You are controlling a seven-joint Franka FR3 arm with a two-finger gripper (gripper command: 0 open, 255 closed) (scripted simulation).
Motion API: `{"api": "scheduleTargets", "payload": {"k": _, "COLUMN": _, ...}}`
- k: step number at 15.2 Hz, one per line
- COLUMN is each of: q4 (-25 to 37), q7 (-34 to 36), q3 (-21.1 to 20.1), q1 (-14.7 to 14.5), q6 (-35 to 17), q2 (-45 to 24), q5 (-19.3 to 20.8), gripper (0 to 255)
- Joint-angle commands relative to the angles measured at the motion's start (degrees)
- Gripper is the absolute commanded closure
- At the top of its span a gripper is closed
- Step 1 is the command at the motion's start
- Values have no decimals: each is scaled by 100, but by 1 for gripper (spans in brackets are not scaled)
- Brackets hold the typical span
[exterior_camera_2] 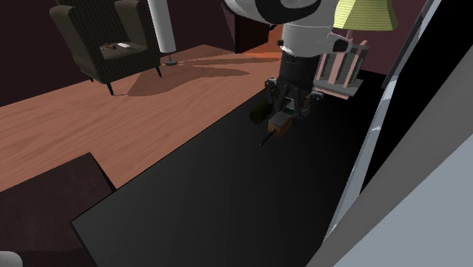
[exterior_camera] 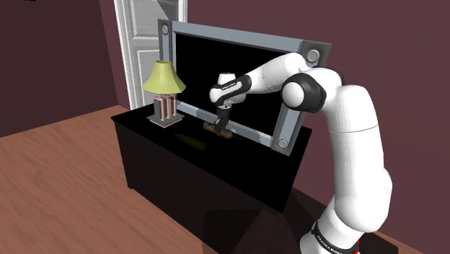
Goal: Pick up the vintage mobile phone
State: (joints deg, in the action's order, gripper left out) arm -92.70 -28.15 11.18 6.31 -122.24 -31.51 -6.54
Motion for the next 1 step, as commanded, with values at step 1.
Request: {"api": "scheduleTargets", "payload": {"k": 1, "q4": -1, "q7": 7, "q3": 3, "q1": -6, "q6": 31, "q2": 31, "q5": 6, "gripper": 255}}
